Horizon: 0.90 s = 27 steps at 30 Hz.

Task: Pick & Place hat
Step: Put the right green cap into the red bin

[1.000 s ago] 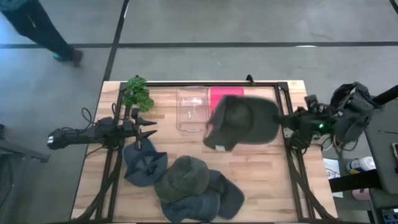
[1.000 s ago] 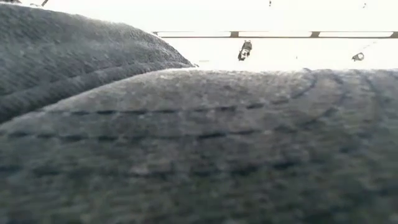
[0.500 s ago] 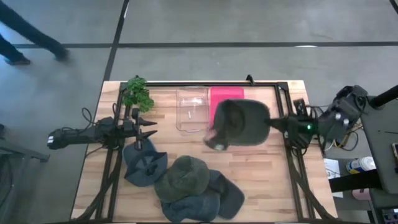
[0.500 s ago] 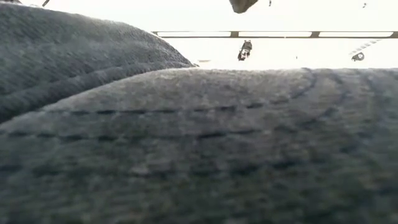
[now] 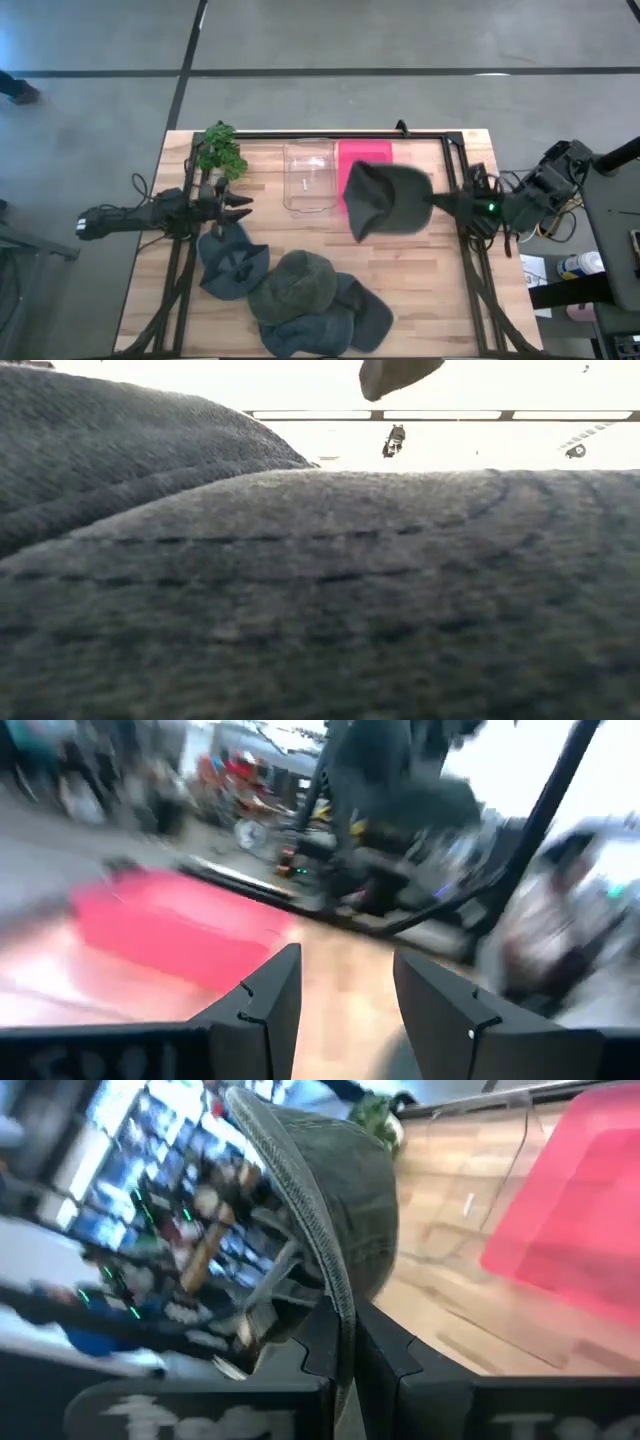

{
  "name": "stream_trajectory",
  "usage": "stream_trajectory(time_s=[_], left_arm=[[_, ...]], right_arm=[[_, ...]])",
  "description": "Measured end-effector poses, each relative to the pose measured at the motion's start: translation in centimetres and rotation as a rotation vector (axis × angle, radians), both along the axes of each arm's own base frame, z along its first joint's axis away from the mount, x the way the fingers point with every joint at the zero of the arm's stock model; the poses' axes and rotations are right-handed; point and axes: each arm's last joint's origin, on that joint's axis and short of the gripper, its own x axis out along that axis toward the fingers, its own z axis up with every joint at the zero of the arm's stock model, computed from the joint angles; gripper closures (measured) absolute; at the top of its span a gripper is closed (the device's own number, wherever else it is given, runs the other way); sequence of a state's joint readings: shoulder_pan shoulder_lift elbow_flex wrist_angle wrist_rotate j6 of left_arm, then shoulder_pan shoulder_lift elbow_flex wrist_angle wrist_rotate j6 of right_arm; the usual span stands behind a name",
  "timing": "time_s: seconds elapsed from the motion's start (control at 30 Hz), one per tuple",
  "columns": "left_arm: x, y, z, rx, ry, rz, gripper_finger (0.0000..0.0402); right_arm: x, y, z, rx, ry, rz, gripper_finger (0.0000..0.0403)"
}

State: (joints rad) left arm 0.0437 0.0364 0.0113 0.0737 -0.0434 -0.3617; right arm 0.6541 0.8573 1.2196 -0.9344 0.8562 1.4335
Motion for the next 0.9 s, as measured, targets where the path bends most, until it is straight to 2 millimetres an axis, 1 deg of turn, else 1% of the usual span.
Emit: stream_trajectory(time_s=[0.1,0.13,0.17,0.3,0.4,0.53,0.6,0.63,0.73,0.8,0.87,0.9], left_arm=[[0.0,0.0,0.0,-0.287,-0.029,-0.015,0.0248],[0.0,0.0,0.0,-0.329,-0.029,-0.016,0.0248],[0.0,0.0,-0.2,-0.336,-0.013,-0.011,0.0248],[0.0,0.4,-0.4,-0.168,0.024,0.129,0.0248],[0.0,0.4,-0.4,-0.06,0.037,0.147,0.0248],[0.0,0.4,-0.4,-0.02,0.043,0.148,0.0248],[0.0,0.5,-0.3,-0.054,0.023,0.153,0.0248],[0.0,0.5,0.0,-0.127,-0.021,0.154,0.0248],[-0.1,0.5,1.1,-0.481,-0.193,0.107,0.0248],[-0.2,0.5,1.5,-0.676,-0.262,0.07,0.0248],[-0.2,0.5,1.8,-0.815,-0.314,0.038,0.0248],[-0.3,0.5,1.9,-0.852,-0.333,0.05,0.0248]], right_arm=[[-0.2,-0.4,0.1,0.004,-0.008,-0.023,0.039],[-0.3,-0.5,0.2,0.004,-0.013,-0.029,0.039],[-0.3,-0.5,0.2,0.007,-0.015,-0.029,0.039],[-0.1,-0.3,0.2,0.037,-0.016,-0.013,0.039],[0.0,-0.3,0.2,0.043,-0.024,-0.026,0.039],[0.5,0.1,0.1,0.06,-0.02,-0.02,0.039],[0.8,0.4,-0.1,0.062,-0.009,-0.019,0.039],[1.0,0.4,-0.1,0.059,-0.005,-0.021,0.039],[1.4,0.7,-0.4,0.054,0.01,-0.039,0.039],[1.5,0.8,-0.9,0.058,0.037,-0.064,0.039],[1.5,0.7,-1.3,0.063,0.067,-0.094,0.039],[1.5,0.5,-1.5,0.063,0.079,-0.111,0.039]])
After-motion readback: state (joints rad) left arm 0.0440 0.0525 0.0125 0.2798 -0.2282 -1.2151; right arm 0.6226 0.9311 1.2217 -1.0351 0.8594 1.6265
